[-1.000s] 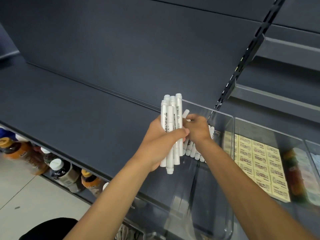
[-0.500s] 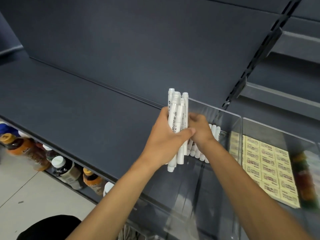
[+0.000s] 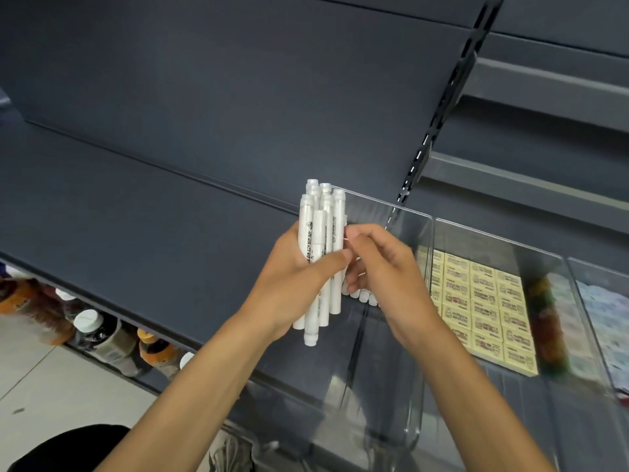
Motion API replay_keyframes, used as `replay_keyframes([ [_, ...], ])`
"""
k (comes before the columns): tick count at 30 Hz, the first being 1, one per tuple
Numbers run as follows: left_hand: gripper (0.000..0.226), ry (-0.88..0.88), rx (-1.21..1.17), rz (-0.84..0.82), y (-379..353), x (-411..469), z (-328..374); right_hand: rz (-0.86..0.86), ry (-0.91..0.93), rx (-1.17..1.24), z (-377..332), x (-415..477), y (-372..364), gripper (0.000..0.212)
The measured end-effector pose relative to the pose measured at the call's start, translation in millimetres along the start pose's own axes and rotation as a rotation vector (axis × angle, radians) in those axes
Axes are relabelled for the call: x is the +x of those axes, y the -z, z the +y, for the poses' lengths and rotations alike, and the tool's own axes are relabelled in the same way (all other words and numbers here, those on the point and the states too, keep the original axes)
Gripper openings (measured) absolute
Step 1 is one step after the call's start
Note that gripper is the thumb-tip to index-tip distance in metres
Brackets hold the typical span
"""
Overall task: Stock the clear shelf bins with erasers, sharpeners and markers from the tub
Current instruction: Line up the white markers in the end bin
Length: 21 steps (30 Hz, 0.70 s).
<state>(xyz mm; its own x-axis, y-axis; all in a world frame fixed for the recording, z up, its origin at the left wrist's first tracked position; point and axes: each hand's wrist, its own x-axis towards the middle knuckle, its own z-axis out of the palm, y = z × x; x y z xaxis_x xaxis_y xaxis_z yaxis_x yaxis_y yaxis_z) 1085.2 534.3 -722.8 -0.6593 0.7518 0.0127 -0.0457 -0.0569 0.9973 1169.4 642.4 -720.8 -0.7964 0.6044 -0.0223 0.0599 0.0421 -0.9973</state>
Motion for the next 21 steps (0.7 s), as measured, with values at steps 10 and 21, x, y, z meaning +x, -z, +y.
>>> replay_keyframes([
  [10,0.027,0.071,0.042,-0.041,-2.0,-7.2,-7.6,-0.112,-0.063,-0.091,1.1,-0.7,3.9,0.019],
  [21,0.033,0.131,-0.033,0.059,-1.0,2.3,-8.3,-0.026,-0.055,-0.061,0.5,12.8,15.3,0.01],
])
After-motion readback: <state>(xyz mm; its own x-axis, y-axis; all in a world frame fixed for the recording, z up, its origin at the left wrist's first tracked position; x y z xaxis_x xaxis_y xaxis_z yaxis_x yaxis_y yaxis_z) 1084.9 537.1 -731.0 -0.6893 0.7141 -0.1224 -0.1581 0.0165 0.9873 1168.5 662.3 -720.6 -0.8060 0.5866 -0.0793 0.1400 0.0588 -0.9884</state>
